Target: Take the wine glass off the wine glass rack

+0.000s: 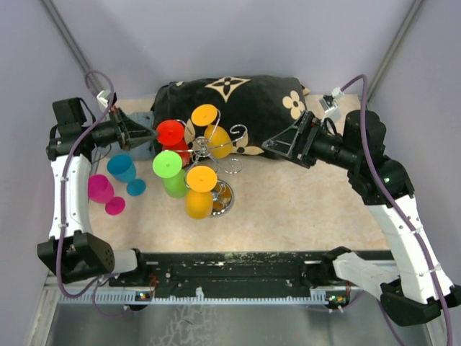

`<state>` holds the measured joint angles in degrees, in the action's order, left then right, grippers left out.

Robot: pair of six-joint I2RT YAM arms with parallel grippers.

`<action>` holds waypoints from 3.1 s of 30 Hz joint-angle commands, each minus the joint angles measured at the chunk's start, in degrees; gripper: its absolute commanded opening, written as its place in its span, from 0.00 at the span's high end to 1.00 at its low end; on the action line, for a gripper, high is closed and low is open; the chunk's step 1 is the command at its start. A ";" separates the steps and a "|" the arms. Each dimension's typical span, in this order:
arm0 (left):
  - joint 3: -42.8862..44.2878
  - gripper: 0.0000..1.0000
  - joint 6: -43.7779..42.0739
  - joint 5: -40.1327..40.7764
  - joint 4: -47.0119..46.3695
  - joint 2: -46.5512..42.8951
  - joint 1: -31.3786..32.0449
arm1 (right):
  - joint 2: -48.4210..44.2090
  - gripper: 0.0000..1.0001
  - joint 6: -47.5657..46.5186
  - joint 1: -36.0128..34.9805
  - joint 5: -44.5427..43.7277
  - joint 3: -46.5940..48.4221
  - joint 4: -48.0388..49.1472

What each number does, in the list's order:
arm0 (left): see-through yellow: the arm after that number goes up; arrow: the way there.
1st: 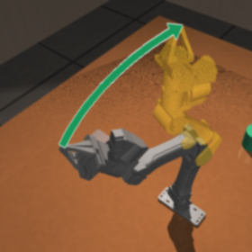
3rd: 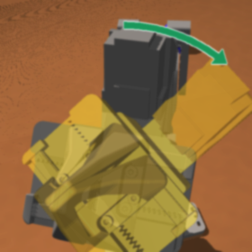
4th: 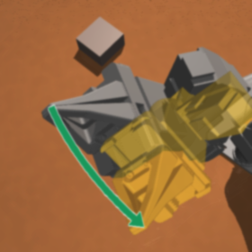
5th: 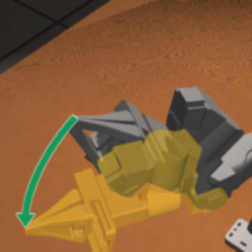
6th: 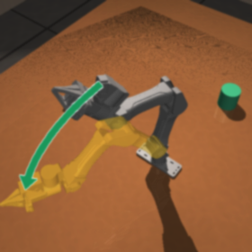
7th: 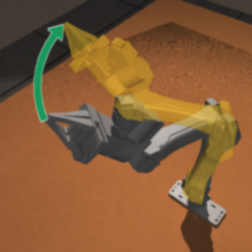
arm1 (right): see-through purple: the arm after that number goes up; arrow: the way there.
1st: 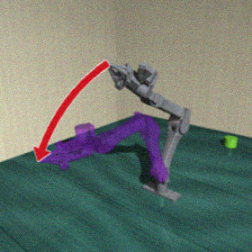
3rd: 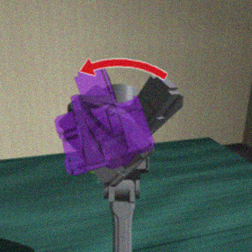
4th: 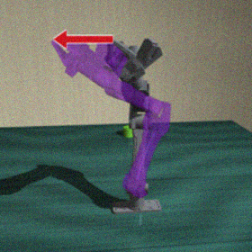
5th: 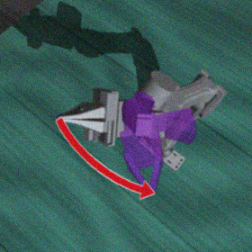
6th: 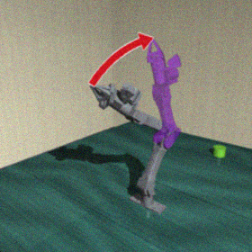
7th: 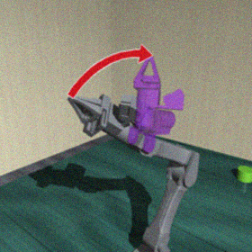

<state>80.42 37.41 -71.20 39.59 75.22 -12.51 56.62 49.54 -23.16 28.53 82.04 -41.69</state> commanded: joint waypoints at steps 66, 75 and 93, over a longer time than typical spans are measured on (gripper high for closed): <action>15.93 1.00 -105.06 13.85 25.26 -14.05 44.31 | 31.14 0.27 -22.97 15.05 25.05 51.59 -29.61; 12.80 1.00 -125.84 13.20 33.90 -16.15 44.51 | 27.61 0.29 -21.46 6.04 26.83 46.88 -27.75; 13.46 1.00 -138.72 11.87 37.65 -14.48 45.18 | 25.68 0.30 -16.92 -2.86 26.94 46.83 -21.45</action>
<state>91.94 -98.83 -57.43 75.46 59.83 31.94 82.17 31.46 -22.52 55.88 126.74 -66.94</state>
